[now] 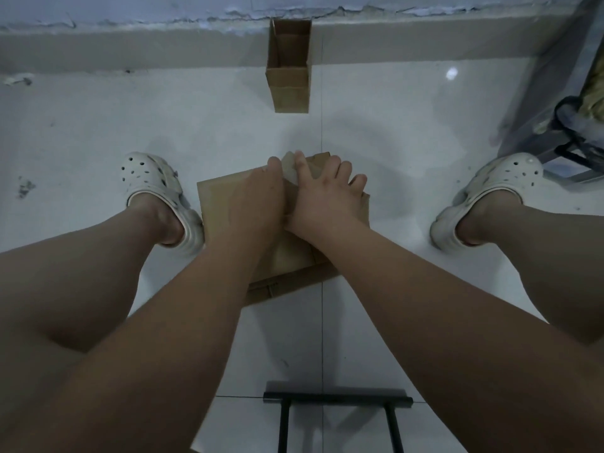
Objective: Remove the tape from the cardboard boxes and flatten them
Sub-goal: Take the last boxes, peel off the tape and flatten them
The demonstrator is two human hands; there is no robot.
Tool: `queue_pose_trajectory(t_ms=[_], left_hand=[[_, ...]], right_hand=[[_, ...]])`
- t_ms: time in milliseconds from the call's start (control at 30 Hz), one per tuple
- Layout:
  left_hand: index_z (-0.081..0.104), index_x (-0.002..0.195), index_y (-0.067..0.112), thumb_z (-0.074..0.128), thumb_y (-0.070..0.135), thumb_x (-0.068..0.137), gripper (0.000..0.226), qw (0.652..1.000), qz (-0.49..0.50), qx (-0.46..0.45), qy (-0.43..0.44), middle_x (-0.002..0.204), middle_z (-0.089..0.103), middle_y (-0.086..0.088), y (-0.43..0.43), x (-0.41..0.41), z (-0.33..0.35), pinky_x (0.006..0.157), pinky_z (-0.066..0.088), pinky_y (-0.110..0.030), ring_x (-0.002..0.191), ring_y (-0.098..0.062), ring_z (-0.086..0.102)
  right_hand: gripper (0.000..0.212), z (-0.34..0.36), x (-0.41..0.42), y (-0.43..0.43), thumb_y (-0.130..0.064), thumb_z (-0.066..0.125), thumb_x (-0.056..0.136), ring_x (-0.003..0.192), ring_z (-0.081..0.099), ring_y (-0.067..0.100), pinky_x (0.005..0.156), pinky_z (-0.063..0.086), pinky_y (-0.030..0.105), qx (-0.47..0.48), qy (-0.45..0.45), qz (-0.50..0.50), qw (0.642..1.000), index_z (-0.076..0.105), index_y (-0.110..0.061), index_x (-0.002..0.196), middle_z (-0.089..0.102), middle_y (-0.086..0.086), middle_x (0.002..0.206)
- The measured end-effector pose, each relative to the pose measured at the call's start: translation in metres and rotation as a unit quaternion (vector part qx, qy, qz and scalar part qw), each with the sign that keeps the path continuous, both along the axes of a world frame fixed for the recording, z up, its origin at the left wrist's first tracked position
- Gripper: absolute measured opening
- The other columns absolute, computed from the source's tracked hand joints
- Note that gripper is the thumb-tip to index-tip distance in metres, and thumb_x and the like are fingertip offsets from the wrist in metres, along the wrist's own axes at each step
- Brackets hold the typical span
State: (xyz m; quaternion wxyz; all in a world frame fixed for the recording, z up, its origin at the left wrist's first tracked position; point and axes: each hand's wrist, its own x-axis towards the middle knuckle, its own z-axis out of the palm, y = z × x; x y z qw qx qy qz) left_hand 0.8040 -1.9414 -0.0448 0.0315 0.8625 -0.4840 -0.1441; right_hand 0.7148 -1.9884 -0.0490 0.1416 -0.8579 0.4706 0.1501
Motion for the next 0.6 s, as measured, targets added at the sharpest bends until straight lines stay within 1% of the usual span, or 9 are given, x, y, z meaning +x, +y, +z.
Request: queue_pose_trajectory(t_ms=[33, 100, 167, 233, 333, 400, 433, 500, 600], left_hand=[[0.041, 0.107, 0.008, 0.047, 0.005, 0.091, 0.018, 0.999, -0.026, 0.005, -0.021, 0.086, 0.059, -0.013, -0.001, 0.0, 0.0, 0.045, 0.025, -0.026, 0.052, -0.016, 0.04], [0.039, 0.106, 0.008, 0.048, 0.007, 0.091, 0.018, 0.995, -0.07, 0.031, -0.057, 0.076, 0.057, -0.01, -0.005, 0.002, 0.001, 0.041, 0.021, -0.026, 0.045, -0.012, 0.03], [0.038, 0.11, 0.006, 0.047, 0.008, 0.092, 0.021, 0.99, -0.106, 0.062, -0.074, 0.069, 0.053, -0.007, -0.012, 0.003, 0.004, 0.041, 0.021, -0.026, 0.045, -0.015, 0.033], [0.038, 0.105, 0.005, 0.048, 0.007, 0.092, 0.017, 0.985, -0.116, 0.103, -0.069, 0.068, 0.046, -0.006, -0.019, 0.002, 0.01, 0.043, 0.022, -0.027, 0.051, -0.018, 0.037], [0.041, 0.091, 0.006, 0.054, 0.003, 0.084, 0.015, 0.983, -0.095, 0.159, -0.022, 0.075, 0.042, -0.006, -0.028, 0.0, 0.017, 0.053, 0.029, -0.029, 0.063, -0.021, 0.042], [0.042, 0.088, 0.006, 0.055, 0.002, 0.082, 0.015, 0.984, -0.077, 0.158, -0.014, 0.079, 0.043, -0.008, -0.029, 0.003, 0.015, 0.061, 0.033, -0.032, 0.072, -0.024, 0.044], [0.041, 0.086, 0.006, 0.054, 0.002, 0.083, 0.014, 0.987, -0.066, 0.147, -0.016, 0.079, 0.042, -0.008, -0.027, 0.006, 0.013, 0.063, 0.034, -0.033, 0.074, -0.025, 0.045], [0.042, 0.082, 0.006, 0.052, 0.002, 0.084, 0.012, 0.991, -0.043, 0.128, -0.021, 0.076, 0.042, -0.008, -0.024, 0.01, 0.007, 0.062, 0.035, -0.032, 0.072, -0.026, 0.048], [0.043, 0.072, 0.005, 0.048, -0.002, 0.085, 0.015, 0.994, 0.031, 0.106, 0.003, 0.073, 0.044, -0.008, -0.02, 0.014, -0.002, 0.063, 0.035, -0.03, 0.064, -0.022, 0.043]], right_hand=[[0.102, 0.002, 0.0, -0.001, -0.062, 0.058, 0.079, 0.117, 0.031, 0.034, 0.091, 0.026, 0.046, 0.0, 0.009, 0.0, 1.0, -0.002, -0.029, 0.154, 0.03, 0.021, 0.132], [0.101, 0.005, -0.002, -0.002, -0.062, 0.056, 0.08, 0.117, 0.032, 0.034, 0.09, 0.026, 0.045, 0.004, 0.019, -0.009, 1.0, -0.001, -0.025, 0.155, 0.031, 0.02, 0.132], [0.099, 0.006, -0.002, -0.003, -0.063, 0.053, 0.082, 0.115, 0.033, 0.032, 0.087, 0.025, 0.042, 0.008, 0.023, -0.018, 1.0, 0.0, -0.023, 0.155, 0.033, 0.019, 0.13], [0.098, 0.007, -0.001, -0.004, -0.064, 0.05, 0.084, 0.111, 0.034, 0.03, 0.085, 0.023, 0.04, 0.011, 0.025, -0.022, 0.999, -0.001, -0.021, 0.156, 0.035, 0.018, 0.127], [0.098, 0.009, 0.002, -0.007, -0.062, 0.05, 0.085, 0.111, 0.035, 0.03, 0.089, 0.024, 0.04, 0.02, 0.031, -0.022, 0.999, -0.001, -0.02, 0.156, 0.035, 0.018, 0.126], [0.096, 0.009, 0.005, -0.007, -0.06, 0.05, 0.086, 0.114, 0.034, 0.032, 0.092, 0.024, 0.04, 0.018, 0.036, -0.015, 0.999, 0.0, -0.02, 0.156, 0.035, 0.019, 0.128], [0.094, 0.008, 0.006, -0.006, -0.059, 0.05, 0.086, 0.115, 0.034, 0.032, 0.093, 0.024, 0.04, 0.015, 0.036, -0.011, 0.999, 0.001, -0.019, 0.156, 0.035, 0.019, 0.128], [0.092, 0.005, 0.006, -0.003, -0.057, 0.05, 0.088, 0.116, 0.034, 0.033, 0.095, 0.024, 0.041, 0.009, 0.037, -0.001, 0.999, 0.001, -0.02, 0.156, 0.034, 0.019, 0.128], [0.09, -0.001, 0.0, 0.0, -0.053, 0.052, 0.089, 0.115, 0.033, 0.033, 0.095, 0.024, 0.042, -0.002, 0.032, 0.011, 0.999, 0.001, -0.021, 0.156, 0.034, 0.017, 0.126]])
